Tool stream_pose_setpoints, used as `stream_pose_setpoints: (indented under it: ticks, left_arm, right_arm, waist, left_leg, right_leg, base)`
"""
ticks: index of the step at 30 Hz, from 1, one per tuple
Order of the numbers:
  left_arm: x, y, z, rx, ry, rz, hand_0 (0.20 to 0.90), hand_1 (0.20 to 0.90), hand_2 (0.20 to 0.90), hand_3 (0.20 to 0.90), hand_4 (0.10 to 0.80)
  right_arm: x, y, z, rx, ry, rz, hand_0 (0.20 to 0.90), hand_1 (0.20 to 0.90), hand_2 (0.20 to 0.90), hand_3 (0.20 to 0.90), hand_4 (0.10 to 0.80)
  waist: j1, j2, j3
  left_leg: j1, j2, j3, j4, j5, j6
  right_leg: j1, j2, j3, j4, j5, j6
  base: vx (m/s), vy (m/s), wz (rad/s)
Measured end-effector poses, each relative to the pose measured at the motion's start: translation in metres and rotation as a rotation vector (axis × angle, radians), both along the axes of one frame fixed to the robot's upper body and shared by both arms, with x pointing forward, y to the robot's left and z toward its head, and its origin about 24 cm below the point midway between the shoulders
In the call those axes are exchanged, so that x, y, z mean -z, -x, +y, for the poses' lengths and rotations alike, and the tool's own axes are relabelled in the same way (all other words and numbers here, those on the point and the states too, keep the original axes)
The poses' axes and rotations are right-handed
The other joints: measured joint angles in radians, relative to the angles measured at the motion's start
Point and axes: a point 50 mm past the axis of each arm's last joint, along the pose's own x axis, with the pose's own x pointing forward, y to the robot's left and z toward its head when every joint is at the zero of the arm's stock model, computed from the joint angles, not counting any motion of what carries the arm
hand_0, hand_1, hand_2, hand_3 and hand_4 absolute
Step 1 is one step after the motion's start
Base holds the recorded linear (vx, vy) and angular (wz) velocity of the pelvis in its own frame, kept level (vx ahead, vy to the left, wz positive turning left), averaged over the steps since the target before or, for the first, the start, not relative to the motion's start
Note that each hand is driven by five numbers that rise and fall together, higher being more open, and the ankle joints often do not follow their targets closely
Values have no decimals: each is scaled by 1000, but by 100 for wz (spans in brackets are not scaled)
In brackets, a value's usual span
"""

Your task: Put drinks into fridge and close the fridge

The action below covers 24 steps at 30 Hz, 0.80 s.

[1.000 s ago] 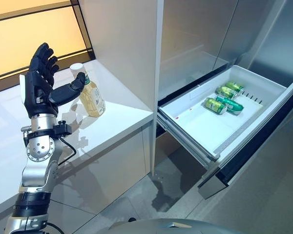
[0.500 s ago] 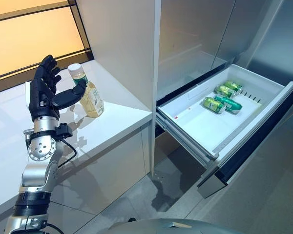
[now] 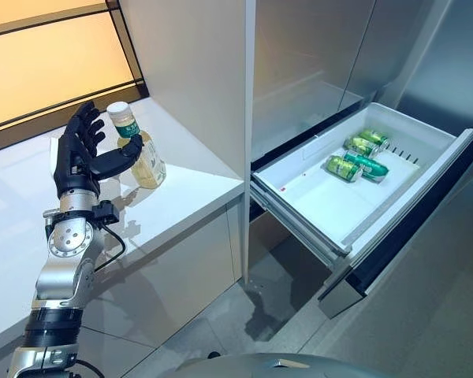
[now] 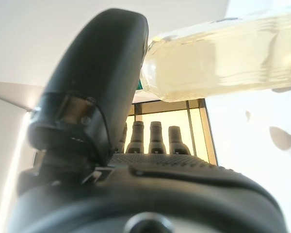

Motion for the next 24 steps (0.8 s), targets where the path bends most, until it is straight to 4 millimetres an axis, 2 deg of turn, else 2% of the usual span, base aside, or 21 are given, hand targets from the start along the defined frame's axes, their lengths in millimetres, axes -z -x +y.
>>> stream_pose_setpoints:
  ticks: [10,16,24]
  left_arm:
    - [9,-2,1,33,24,68,900,900,900,900,800]
    - [39,-5,1,66,87,230,900,900,900,900,800]
    - [42,-5,1,66,103,250,900,900,900,900,800]
  right_arm:
    - [-1,-2,-3,-5,8,-2,900,900,900,900,800]
    - [-1,-4,-2,-7,7,-6,900,900,900,900,800]
    - [-1,-6,-2,-21,5,-10,900,900,900,900,800]
  waist:
    - [-17,10,2]
    - [-18,9,2]
    - [-17,7,2]
  left_leg:
    - [9,2,9,0,0,0]
    - [2,3,11,0,0,1]
    - [2,3,11,0,0,1]
  right_leg:
    - [3,0,13,0,3,-1]
    - [-8,0,19,0,8,-1]
    - [-7,0,19,0,9,-1]
  base:
    - [7,4,-3]
    - [-8,2,-2]
    - [0,0,0]
